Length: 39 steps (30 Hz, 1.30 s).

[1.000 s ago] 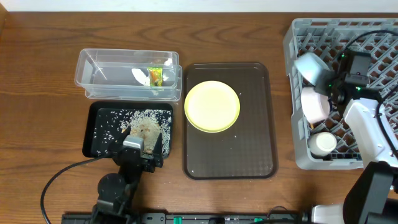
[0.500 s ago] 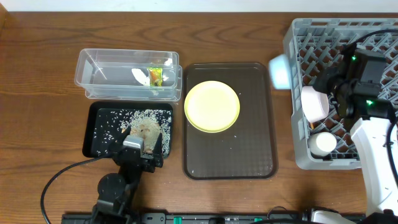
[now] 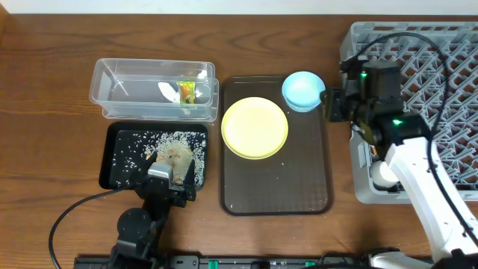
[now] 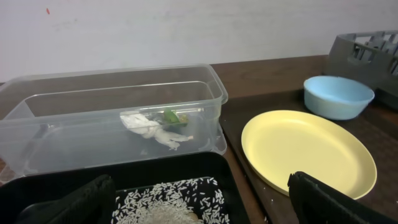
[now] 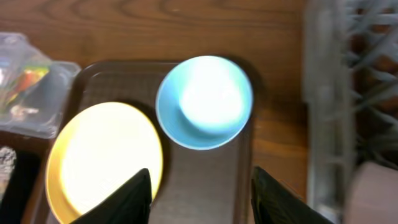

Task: Sort waste into correct bins and load items into the dishwasher rack

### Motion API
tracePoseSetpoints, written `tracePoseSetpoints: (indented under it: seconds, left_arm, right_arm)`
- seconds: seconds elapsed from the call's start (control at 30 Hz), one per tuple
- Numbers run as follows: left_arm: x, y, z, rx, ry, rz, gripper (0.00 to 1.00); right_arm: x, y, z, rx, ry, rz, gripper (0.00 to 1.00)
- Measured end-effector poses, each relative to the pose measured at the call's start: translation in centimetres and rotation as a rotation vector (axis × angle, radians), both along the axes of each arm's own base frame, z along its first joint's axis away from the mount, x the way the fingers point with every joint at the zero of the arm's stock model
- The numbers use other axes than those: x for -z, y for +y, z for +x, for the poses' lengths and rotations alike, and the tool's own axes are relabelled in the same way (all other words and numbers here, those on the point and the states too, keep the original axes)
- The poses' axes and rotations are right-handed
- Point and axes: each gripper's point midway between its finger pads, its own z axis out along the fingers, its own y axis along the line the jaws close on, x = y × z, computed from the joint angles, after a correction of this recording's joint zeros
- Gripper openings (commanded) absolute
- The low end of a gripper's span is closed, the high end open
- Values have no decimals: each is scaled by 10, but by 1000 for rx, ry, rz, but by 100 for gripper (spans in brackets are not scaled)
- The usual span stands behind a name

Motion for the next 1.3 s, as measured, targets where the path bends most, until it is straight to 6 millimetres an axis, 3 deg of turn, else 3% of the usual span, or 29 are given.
tracePoseSetpoints:
  seconds: [0.17, 0.33, 0.5, 0.63, 0.8, 0.87, 0.93, 1.07, 1.2, 1.3]
  left_arm:
    - [0, 0, 0, 0, 0, 0, 91]
    - [0, 0, 0, 0, 0, 0, 91]
    - [0, 0, 0, 0, 0, 0, 91]
    - [0, 0, 0, 0, 0, 0, 91]
    - [0, 0, 0, 0, 0, 0, 91]
    - [0, 0, 0, 0, 0, 0, 91]
    - [0, 0, 0, 0, 0, 0, 91]
    - [0, 0, 0, 0, 0, 0, 91]
    - [0, 0, 0, 0, 0, 0, 91]
    - [0, 0, 0, 0, 0, 0, 91]
  right_arm:
    - [41, -2, 6, 155, 139, 51, 36]
    - [82, -11, 15, 312, 234, 69, 43]
    - [109, -16, 24, 403, 265, 73, 43]
    - [127, -17, 30, 438, 282, 76, 30]
    - [141, -18, 33, 461, 296, 80, 28]
    - [144, -18, 33, 463, 302, 78, 13]
    - [145, -18, 33, 472, 303, 81, 10]
    - [144, -19, 35, 472, 295, 78, 31]
    - [144, -17, 22, 443, 342, 66, 39]
    - [126, -15, 17, 424, 329, 82, 45]
